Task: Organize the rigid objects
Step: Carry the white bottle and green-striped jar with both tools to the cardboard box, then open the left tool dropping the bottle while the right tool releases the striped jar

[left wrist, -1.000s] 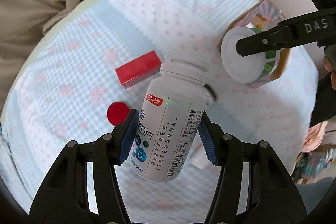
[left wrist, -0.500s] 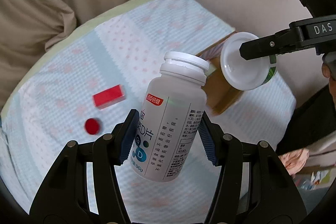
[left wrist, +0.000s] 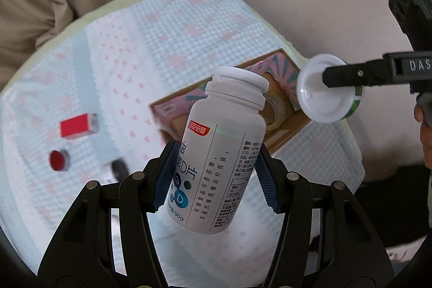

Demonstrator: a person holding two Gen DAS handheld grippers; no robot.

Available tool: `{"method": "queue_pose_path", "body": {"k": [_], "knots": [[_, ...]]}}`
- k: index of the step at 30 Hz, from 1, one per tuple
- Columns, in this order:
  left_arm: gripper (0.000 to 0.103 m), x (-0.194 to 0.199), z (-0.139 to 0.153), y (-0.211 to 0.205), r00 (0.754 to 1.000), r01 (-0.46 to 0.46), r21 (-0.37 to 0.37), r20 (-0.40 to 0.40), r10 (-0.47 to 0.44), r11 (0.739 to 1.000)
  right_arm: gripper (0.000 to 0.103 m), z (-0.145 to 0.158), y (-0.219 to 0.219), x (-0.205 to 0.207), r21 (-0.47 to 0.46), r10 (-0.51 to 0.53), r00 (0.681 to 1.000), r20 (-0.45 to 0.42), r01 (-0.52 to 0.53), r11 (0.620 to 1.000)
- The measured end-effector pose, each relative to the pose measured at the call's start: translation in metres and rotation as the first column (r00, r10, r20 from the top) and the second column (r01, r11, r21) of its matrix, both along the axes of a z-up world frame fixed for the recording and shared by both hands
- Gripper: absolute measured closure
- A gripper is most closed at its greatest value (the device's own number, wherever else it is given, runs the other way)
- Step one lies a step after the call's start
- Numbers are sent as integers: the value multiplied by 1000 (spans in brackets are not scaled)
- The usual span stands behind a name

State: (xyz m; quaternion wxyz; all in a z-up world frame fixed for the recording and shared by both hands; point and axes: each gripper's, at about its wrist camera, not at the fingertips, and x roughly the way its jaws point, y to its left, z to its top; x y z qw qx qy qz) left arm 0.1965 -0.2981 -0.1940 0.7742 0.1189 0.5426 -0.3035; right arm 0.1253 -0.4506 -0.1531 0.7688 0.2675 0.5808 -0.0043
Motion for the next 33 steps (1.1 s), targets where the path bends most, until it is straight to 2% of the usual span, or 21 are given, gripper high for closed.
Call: {"method": "queue_pose_path", "body": {"k": [7,15,21,23,24,25,26,27,33], "knots": [[50,16,-58,-37,998,-48,63,-48,51,997,46,-47,-47,2,37,-13,999,-39,14,999],[50,32,-125,-60,992,-61,151,-102,77,987,46,-113,-67,18,77,-21,997,-77,27,997],[49,37,-147,-73,991,-35,220,-120,63,975,46,-144,-73,26,126,-53,994,-95,64,990],[40,38,-148,-75,991,-34,236,-119,64,971,45,-149,-73,28,111,-49,994,-95,60,992],[12,39,-146,-75,991,-39,241,-113,68,970,43,-150,-72,28,97,-49,994,-95,58,994],[0,39,-142,-74,992,-51,245,-102,78,968,31,-150,-71,29,92,-52,995,-87,60,994],[0,40,-140,-72,992,-57,245,-95,83,968,7,-149,-72,28,85,-66,994,-84,73,994],[0,40,-138,-70,992,-63,248,-95,88,967,0,-146,-75,26,65,-86,993,-81,92,994],[0,34,-126,-48,988,-81,244,-112,111,966,0,-130,-73,10,24,-94,995,-22,94,995]]}}
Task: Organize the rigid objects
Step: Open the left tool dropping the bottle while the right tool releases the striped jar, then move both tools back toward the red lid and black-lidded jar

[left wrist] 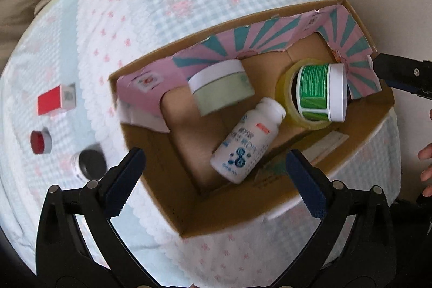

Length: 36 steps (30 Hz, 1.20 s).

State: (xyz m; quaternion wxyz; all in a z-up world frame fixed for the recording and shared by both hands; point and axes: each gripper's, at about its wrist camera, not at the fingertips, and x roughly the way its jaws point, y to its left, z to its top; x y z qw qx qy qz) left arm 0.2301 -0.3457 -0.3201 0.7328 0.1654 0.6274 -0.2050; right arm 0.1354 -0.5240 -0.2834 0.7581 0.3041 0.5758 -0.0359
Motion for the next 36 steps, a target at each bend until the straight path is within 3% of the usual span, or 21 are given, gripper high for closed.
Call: {"method": "queue_pose_path", "body": {"k": [9,20,28,36], "knots": [[0,-15,19,11,999,-28,-26,32,29,999,0,25,13,-14,-55,-9,998,66,13,998],[0,-48,94,41,989,-58,-95,130,70,994,0,87,37,-43,-148,17,989,149,5,989],[0,-80,162,110,962,-123,-151,223,155,981,0,145,101,-70,-325,182,964,195,-112,939],[0,-108,215,212,914,-189,-188,326,243,964,0,190,192,-93,-407,288,927,240,-173,897]]}}
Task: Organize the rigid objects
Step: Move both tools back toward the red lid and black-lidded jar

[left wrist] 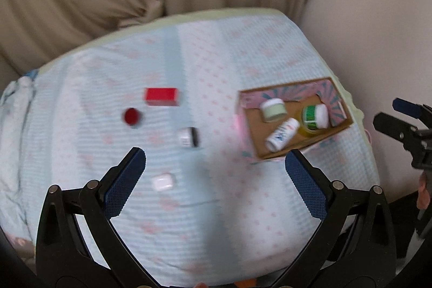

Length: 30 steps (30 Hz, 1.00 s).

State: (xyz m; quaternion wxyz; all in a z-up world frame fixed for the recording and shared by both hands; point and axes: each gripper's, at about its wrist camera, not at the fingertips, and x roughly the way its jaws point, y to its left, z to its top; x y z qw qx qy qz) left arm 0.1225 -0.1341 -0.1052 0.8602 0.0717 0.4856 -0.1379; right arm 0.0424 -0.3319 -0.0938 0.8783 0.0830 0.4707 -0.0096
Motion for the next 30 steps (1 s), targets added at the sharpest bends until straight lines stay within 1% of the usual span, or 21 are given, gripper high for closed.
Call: {"method": "queue_pose_path", "body": {"k": [4,8,10,13,16,19,22,26,28,30], "knots": [[0,-4,12,54,999,-52,-12,17,52,999,0,9,51,-4,-39,22,1000,11,-21,999],[0,-5,18,107,995,-95,-21,33,95,995,0,10,93,-1,-31,22,1000,7,-22,999],[0,-4,18,133,994,-107,-13,38,107,994,0,9,115,3,-34,22,1000,-3,-22,999],[0,1,16,161,993,-106,6,44,105,994,0,6,142,11,-30,6,1000,-18,-7,1000],[0,8,11,185,995,-88,0,43,88,996,0,3,162,18,-24,-31,999,-37,30,999],[0,22,-1,207,998,-62,2,28,62,998,0,-5,183,26,-22,-61,997,-51,60,998],[0,40,-20,225,1000,-16,-15,-9,16,1000,0,-16,203,36,-19,-90,994,-62,89,996],[0,61,-50,232,998,44,10,-34,-43,999,0,-30,225,48,-20,-114,991,-65,113,993],[0,70,-62,233,998,59,10,-30,-58,998,0,-39,233,55,-37,-120,990,-79,117,992],[0,81,-76,233,997,61,11,-50,-60,998,0,-48,239,62,-48,-121,988,-92,117,992]]}}
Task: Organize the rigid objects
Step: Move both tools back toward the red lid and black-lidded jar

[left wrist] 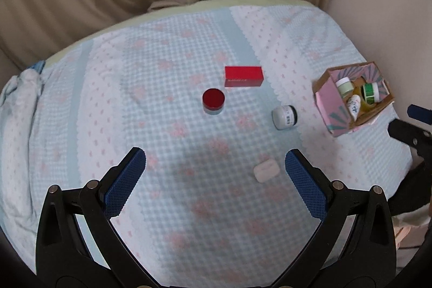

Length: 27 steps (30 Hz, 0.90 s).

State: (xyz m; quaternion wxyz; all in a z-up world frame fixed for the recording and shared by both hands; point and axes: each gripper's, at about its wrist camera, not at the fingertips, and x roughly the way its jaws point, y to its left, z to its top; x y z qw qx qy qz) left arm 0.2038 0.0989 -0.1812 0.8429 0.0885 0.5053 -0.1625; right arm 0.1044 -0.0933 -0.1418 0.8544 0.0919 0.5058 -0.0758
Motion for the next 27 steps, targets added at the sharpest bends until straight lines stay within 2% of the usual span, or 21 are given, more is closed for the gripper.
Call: {"method": "queue_pose_path", "body": {"k": [2,9,15,18,19,21,23,27], "knots": [[0,16,-18,-1,999,-7,18,-48,8,1000,0,-10,4,6,-3,5,1000,-12,-5,1000],[0,64,-77,-12,998,-6,52,-66,9,999,0,-59,-1,35,-3,-24,999,-45,24,1000],[0,107,-128,-27,997,24,85,-76,-17,996,0,-123,-2,72,-14,-41,996,-80,40,999],[3,127,-162,-37,995,45,90,-88,-37,995,1,-156,-4,92,16,-49,992,-119,51,999],[7,133,-172,-40,995,51,99,-93,-42,994,4,-168,-4,98,25,-51,990,-133,55,998],[9,142,-188,-45,994,63,105,-98,-52,992,7,-187,-3,110,21,-53,986,-155,57,998],[9,150,-199,-49,993,76,106,-93,-66,991,14,-198,-2,119,6,-49,985,-163,50,999],[17,169,-222,-61,990,109,115,-105,-97,987,18,-223,-4,139,-12,-54,980,-193,53,999]]}}
